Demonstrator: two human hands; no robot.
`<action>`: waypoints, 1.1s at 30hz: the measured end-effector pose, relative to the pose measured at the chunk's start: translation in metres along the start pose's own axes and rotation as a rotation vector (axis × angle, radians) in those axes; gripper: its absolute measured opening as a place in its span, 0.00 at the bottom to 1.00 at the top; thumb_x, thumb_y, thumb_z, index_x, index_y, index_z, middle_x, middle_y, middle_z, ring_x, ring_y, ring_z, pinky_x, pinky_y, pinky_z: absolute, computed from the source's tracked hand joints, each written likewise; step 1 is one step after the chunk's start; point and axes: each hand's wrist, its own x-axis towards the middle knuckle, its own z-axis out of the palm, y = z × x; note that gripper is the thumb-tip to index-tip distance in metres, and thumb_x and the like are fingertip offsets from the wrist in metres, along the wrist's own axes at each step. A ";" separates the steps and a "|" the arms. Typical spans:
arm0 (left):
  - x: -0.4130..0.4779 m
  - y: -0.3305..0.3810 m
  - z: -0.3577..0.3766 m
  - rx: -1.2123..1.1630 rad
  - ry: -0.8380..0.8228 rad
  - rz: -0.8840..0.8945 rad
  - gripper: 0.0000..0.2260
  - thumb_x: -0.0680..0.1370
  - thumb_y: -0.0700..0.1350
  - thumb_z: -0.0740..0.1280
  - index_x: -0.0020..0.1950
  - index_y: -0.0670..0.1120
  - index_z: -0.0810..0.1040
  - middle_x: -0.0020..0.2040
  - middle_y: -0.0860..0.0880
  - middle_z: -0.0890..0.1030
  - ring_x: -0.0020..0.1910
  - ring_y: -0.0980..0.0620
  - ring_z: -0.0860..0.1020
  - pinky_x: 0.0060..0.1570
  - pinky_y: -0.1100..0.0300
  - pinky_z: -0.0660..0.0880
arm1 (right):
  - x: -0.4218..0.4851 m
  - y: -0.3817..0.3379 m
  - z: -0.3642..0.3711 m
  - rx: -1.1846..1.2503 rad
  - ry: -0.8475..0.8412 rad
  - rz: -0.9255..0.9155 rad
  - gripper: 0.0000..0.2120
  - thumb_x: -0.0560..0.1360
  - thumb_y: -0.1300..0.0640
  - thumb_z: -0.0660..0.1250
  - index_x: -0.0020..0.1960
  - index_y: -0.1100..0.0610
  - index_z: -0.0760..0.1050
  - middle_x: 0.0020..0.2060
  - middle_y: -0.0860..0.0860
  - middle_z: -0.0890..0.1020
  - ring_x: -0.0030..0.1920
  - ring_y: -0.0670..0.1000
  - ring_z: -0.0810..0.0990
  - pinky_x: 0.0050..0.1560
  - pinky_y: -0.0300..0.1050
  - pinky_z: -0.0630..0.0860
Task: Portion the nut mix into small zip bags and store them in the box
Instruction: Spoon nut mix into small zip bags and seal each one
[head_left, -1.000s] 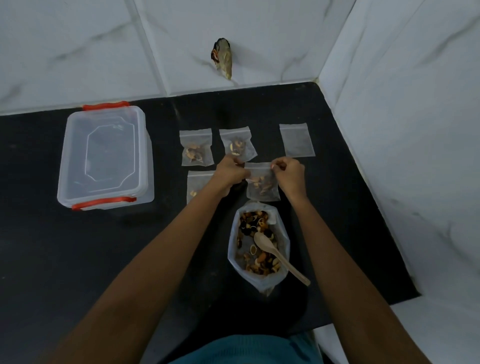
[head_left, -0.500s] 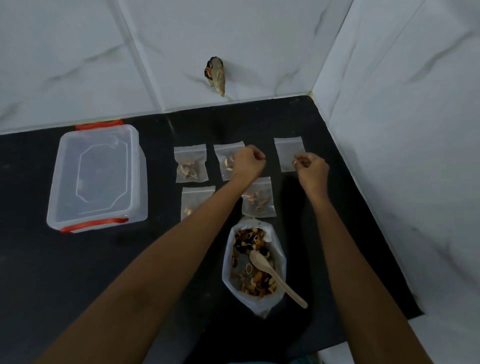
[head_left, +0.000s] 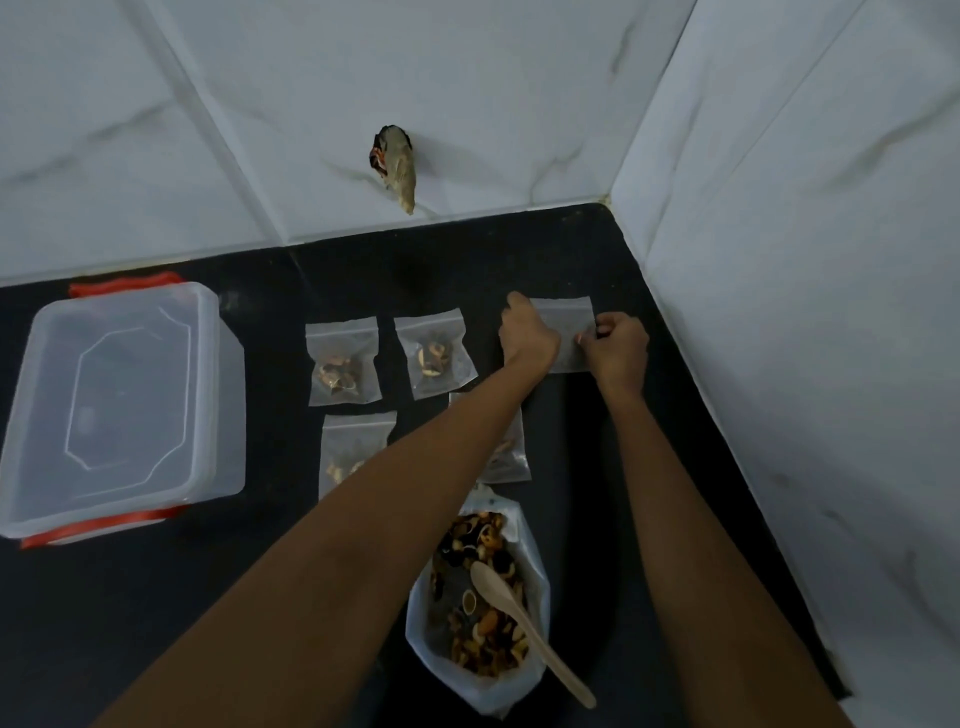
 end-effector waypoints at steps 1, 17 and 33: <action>0.001 -0.001 0.002 -0.018 0.014 -0.008 0.19 0.73 0.32 0.64 0.62 0.37 0.65 0.63 0.37 0.71 0.62 0.40 0.72 0.61 0.49 0.72 | 0.001 -0.001 0.000 0.009 -0.008 0.008 0.12 0.72 0.63 0.69 0.55 0.61 0.76 0.54 0.57 0.78 0.50 0.52 0.78 0.45 0.38 0.70; -0.061 -0.016 -0.052 -0.378 0.036 0.020 0.07 0.77 0.47 0.65 0.48 0.44 0.75 0.45 0.47 0.78 0.45 0.51 0.78 0.44 0.59 0.76 | -0.082 -0.022 -0.032 0.581 -0.040 0.030 0.12 0.71 0.67 0.68 0.53 0.57 0.77 0.47 0.52 0.81 0.46 0.44 0.80 0.42 0.31 0.76; -0.210 -0.109 -0.168 -0.465 0.028 0.110 0.02 0.76 0.43 0.66 0.47 0.48 0.78 0.45 0.54 0.80 0.47 0.58 0.79 0.42 0.66 0.77 | -0.267 -0.015 -0.035 0.554 -0.272 -0.128 0.08 0.72 0.59 0.70 0.51 0.57 0.77 0.44 0.46 0.80 0.42 0.38 0.79 0.39 0.27 0.74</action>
